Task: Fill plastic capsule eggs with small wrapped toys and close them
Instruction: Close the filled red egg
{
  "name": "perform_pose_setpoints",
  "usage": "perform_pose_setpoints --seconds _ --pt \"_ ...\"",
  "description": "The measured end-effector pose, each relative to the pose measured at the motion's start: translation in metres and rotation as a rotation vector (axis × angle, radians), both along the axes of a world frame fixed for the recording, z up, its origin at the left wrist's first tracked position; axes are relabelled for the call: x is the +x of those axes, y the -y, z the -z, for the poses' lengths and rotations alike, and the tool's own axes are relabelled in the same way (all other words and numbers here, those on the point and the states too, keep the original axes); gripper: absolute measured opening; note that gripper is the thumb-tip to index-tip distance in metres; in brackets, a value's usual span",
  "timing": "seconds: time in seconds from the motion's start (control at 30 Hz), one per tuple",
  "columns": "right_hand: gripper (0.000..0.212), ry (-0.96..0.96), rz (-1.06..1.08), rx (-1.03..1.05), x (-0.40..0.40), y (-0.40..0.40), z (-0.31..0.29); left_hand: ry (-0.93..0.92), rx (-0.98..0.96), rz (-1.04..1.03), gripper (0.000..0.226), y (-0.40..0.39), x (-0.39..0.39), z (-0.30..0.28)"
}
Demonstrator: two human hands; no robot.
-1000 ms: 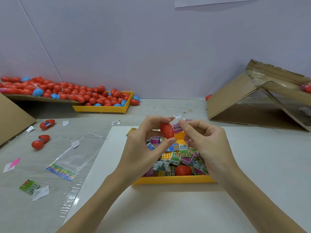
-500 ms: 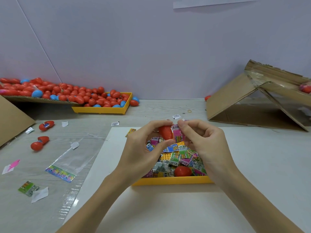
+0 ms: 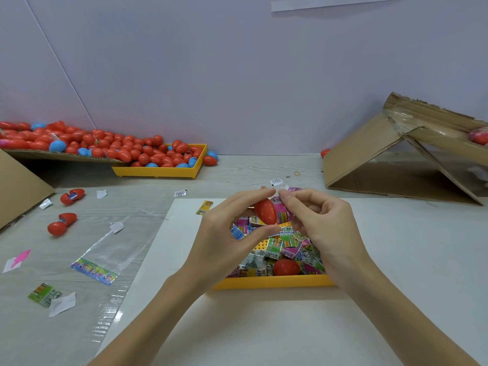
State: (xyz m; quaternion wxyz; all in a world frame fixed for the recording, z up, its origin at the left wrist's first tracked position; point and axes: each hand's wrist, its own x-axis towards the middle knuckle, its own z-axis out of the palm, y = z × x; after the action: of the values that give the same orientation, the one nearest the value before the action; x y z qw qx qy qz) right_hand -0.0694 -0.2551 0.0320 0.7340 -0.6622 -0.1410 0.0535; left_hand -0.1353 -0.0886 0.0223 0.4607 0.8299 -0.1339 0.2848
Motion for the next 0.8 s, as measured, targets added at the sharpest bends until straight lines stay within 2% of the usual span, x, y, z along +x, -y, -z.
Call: perform_pose_setpoints --seconds 0.3,0.53,0.8 --pt "0.025 -0.038 0.033 -0.021 -0.0006 -0.0014 0.0011 0.030 0.054 -0.029 0.066 0.0008 -0.0010 -0.0006" --pt "0.026 -0.077 0.026 -0.029 -0.0037 -0.0023 0.0010 0.064 0.135 -0.093 0.060 -0.0006 0.0020 0.0032" --pt "0.034 -0.332 -0.107 -0.069 0.0004 -0.0013 0.0000 0.040 0.335 -0.149 0.061 -0.0046 0.0085 0.0080"
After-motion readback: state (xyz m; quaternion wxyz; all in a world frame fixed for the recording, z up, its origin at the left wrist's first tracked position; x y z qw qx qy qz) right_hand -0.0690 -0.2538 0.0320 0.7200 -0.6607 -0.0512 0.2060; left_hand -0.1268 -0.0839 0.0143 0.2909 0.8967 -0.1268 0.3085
